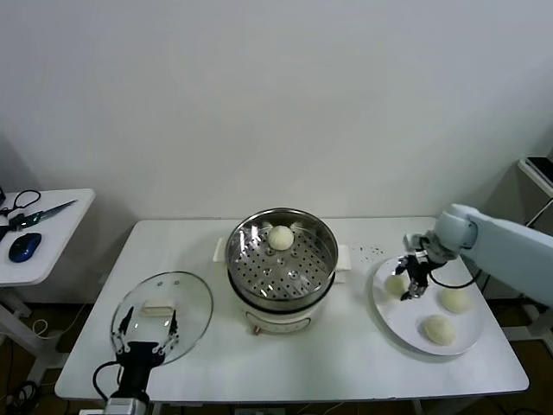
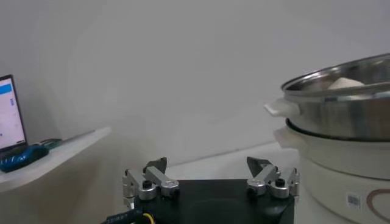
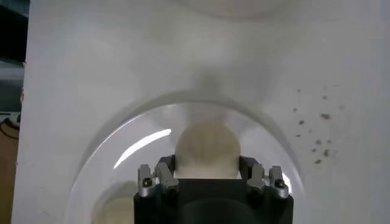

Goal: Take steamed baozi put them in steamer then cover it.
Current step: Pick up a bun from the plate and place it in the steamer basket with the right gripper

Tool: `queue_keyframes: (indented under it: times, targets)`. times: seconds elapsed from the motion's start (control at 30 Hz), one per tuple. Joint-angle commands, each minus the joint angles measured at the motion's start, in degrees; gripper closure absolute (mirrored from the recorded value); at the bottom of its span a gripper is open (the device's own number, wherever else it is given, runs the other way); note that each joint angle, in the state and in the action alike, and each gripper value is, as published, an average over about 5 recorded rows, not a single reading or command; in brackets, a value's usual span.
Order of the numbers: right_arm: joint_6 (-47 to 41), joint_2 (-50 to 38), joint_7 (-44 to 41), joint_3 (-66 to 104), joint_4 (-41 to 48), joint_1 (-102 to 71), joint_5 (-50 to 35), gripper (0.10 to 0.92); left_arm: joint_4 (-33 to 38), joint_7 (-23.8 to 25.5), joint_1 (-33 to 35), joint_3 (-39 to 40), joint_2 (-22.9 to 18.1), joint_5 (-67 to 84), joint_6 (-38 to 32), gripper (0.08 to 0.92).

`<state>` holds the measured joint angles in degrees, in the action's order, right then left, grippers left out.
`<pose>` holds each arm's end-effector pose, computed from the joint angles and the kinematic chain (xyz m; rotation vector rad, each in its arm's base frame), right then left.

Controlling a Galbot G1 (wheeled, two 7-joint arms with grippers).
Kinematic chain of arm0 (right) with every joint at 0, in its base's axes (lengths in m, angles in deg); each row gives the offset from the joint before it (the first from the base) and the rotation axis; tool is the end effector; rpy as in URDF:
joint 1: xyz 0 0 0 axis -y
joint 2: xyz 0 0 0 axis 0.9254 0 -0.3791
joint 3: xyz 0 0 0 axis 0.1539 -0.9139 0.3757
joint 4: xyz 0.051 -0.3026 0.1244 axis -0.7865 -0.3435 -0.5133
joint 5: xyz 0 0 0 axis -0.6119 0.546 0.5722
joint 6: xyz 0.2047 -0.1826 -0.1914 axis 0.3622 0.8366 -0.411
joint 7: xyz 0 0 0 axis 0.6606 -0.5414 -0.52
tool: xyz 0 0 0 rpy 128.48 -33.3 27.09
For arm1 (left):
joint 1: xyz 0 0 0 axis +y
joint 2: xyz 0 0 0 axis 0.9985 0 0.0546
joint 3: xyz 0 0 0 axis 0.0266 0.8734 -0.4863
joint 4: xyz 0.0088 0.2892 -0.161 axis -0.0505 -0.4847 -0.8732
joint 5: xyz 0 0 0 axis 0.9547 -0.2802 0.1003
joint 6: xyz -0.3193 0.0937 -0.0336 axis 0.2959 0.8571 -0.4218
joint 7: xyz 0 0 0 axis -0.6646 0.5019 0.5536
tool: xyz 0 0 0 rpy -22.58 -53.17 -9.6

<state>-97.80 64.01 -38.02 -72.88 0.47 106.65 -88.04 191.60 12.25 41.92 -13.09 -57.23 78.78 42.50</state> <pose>0.5138 -0.1605 -0.1314 1.2630 -1.4458 1.2307 0.1199 0.0499 -0.3217 0.1360 -2.9756 -0.3920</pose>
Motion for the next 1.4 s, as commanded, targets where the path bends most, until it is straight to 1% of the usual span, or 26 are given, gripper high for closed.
queue_keyframes:
  times: [0.03,0.27,0.4,0.67,0.87,1.07,1.4]
  targets:
    - [-0.42,8.09,-0.05,-13.9,-0.45,24.88,-15.18,0.363,0.48,0.2,0.31,0.8,0.24,-0.26,-0.1,0.177]
    - [-2.65,18.15,1.79,-18.3,-1.8,31.3,-26.93,0.366,1.5,0.15,1.31,1.67,0.47,-0.64,-0.2,0.177]
    - [-3.96,23.74,3.37,-18.06,-1.88,30.6,-29.86,0.365,2.02,0.12,1.59,2.12,0.7,-1.16,-0.14,0.177]
    - [-6.62,34.41,7.12,-14.88,-0.23,23.33,-29.7,0.364,2.2,0.39,1.0,3.29,0.36,-2.66,0.0,0.177]
    - [-7.28,39.28,8.51,-14.68,1.68,18.45,-29.04,0.364,2.08,0.42,0.52,3.68,-0.05,-3.27,0.16,0.177]
    - [-7.37,41.26,9.47,-16.26,1.84,14.64,-28.23,0.364,1.69,0.39,-0.31,3.06,-0.1,-3.07,0.4,0.177]
    - [-7.32,41.59,10.06,-17.05,3.29,10.09,-25.68,0.364,1.18,0.39,-0.97,2.28,0.19,-2.56,0.44,0.177]
